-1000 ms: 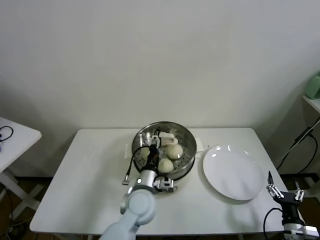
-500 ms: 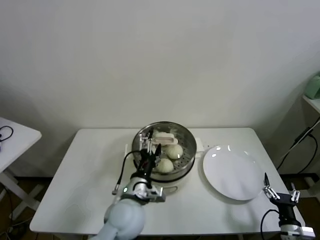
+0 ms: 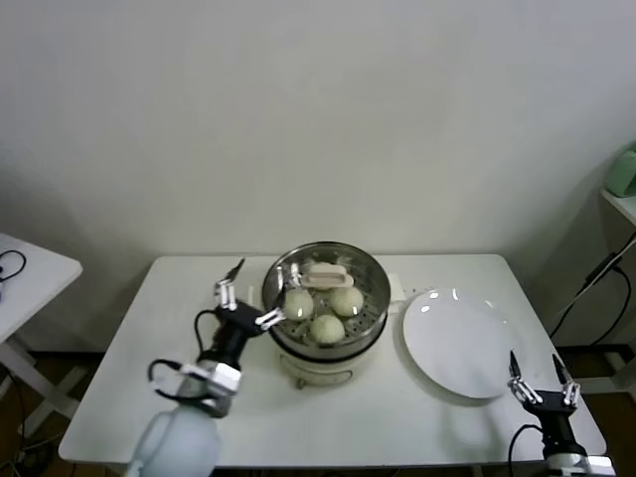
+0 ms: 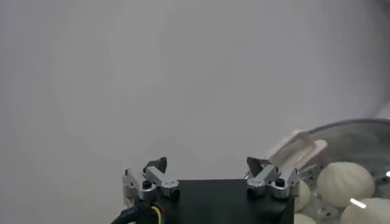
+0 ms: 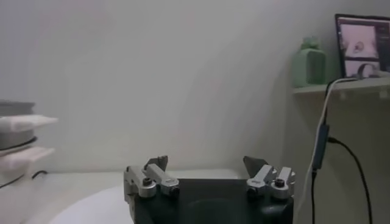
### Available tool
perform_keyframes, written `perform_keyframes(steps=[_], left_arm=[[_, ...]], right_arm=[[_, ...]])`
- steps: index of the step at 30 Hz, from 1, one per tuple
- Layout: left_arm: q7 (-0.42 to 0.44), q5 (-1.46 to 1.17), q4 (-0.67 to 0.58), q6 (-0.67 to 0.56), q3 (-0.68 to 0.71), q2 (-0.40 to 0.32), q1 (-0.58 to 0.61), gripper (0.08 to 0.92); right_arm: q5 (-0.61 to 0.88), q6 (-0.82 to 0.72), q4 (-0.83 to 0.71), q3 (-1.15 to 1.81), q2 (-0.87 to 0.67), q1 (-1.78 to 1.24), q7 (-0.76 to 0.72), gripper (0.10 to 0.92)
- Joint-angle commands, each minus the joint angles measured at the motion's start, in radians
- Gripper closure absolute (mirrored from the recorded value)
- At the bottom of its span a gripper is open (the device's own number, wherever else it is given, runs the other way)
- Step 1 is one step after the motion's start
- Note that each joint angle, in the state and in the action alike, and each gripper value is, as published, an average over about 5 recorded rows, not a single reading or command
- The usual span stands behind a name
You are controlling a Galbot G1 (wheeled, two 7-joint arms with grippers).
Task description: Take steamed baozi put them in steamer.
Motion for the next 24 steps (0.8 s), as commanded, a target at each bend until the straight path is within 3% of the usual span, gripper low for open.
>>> perform_keyframes(steps=[1, 13, 24], left_arm=[[0.195, -0.704, 0.115, -0.266, -0.533, -0.025, 0.262, 0.177], [0.215, -0.597, 0.343, -0.592, -0.467, -0.115, 0.349, 0.177], [0.192, -0.586, 0.390, -0.625, -0.423, -0.134, 0.345, 0.177]], right_arm=[[-0.039, -0.012, 0.002, -0.014, 0.016, -0.013, -0.029, 0.203], [-0.064, 0.001, 0.001, -0.025, 0.036, -0.046, -0.033, 0.203], [-0.065, -0.005, -0.003, -0.034, 0.033, -0.054, -0.036, 0.203]])
